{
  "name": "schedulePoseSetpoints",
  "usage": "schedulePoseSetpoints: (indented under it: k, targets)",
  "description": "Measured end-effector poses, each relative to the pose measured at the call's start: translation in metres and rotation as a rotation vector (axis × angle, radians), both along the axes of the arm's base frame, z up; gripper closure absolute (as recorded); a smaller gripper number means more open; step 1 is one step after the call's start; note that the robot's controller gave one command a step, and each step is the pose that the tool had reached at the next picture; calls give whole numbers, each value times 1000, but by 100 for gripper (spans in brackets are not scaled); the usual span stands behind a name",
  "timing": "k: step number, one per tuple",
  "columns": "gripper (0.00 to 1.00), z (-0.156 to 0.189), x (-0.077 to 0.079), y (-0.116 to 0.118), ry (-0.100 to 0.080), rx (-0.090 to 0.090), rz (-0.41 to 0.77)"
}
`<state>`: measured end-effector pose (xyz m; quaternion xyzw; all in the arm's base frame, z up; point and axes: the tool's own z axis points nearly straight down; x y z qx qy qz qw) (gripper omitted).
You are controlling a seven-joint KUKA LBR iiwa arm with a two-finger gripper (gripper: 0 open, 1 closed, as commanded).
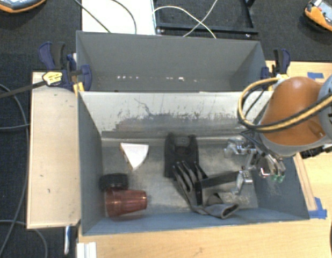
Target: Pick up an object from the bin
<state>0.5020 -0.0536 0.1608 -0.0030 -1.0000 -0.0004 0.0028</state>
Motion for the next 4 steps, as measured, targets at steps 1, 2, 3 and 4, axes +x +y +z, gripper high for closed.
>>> schedulePoseSetpoints:
  k: [1, 2, 3, 4]
  targets:
    - [0, 4, 2, 0, -8, -1, 2]
    - [0, -58, 38, 53, -11, 0, 305]
    - [0, -56, 31, 53, -7, 1, 124]
    - [0, -86, 42, 96, -13, 0, -144]
